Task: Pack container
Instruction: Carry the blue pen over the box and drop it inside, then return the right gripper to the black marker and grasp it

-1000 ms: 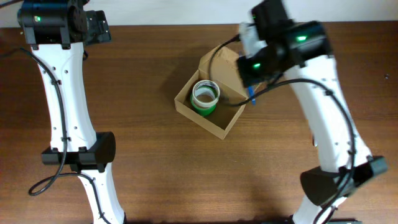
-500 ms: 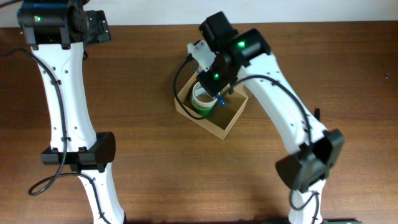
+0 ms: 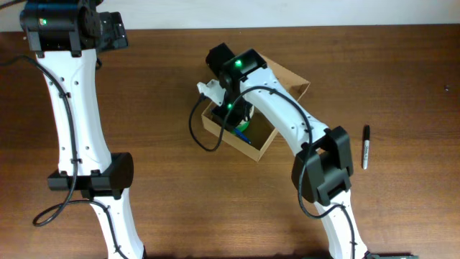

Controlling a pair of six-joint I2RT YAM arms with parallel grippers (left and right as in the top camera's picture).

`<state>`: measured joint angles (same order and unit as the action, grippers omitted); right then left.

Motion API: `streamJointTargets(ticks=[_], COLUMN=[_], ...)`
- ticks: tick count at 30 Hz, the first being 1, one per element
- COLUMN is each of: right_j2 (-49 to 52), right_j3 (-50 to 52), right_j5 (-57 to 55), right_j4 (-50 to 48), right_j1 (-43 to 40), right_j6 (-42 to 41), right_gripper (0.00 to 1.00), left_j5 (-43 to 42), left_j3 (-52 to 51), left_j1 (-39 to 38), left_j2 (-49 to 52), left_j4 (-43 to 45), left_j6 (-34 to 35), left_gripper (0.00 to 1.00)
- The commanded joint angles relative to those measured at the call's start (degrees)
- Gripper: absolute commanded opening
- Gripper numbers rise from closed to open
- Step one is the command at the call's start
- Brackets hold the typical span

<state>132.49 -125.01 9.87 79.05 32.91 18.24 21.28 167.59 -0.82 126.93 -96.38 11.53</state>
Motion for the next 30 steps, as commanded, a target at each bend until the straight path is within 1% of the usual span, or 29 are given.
streamJointTargets(ticks=[1,7,9,16,17,19,20,22,27,30], right_j2=[1.1,1.1,1.1,1.1,0.8,-0.4,-1.6,-5.7,-15.6,-25.2], right_j3=[1.0,2.0,2.0,2.0,2.0,2.0,2.0,2.0,2.0,2.0], right_j5=[1.2,2.8,2.8,2.2,0.9,-0.9,-1.6,-2.8,-8.7,-12.1], right_j4=[0.1,0.2,0.2,1.2,1.8,2.5,2.6,2.6,3.0,2.2], right_j1=[0.2,0.1,0.1,0.0,0.0,0.0,-0.3,-1.1,-3.7,-7.5], right_j6=[1.1,2.4,2.4,2.4,2.3,2.3,2.3,1.3,-0.7,-3.2], right_gripper=[0.04,0.04,0.05,0.20,0.23,0.26,0.27,0.33,0.33,0.38], left_j5=[0.2,0.2,0.2,0.2,0.2,0.2,0.2,0.2,0.2,0.2], left_j3=[0.4,0.4,0.5,0.5,0.5,0.4,0.5,0.5,0.5,0.5], left_j1=[0.3,0.3,0.3,0.3,0.3,0.3,0.3,0.3,0.3,0.3], left_j2=[-1.8,-1.8,-1.8,-1.8,-1.8,-1.8,-1.8,-1.8,-1.8,-1.8], left_j4=[0.0,0.0,0.1,0.1,0.1,0.0,0.1,0.1,0.1,0.1], left_j6=[-0.5,-0.5,-0.5,-0.5,-0.5,-0.5,-0.5,-0.5,-0.5,-0.5], left_gripper=[1.00,1.00,1.00,1.00,1.00,1.00,1.00,1.00,1.00,1.00])
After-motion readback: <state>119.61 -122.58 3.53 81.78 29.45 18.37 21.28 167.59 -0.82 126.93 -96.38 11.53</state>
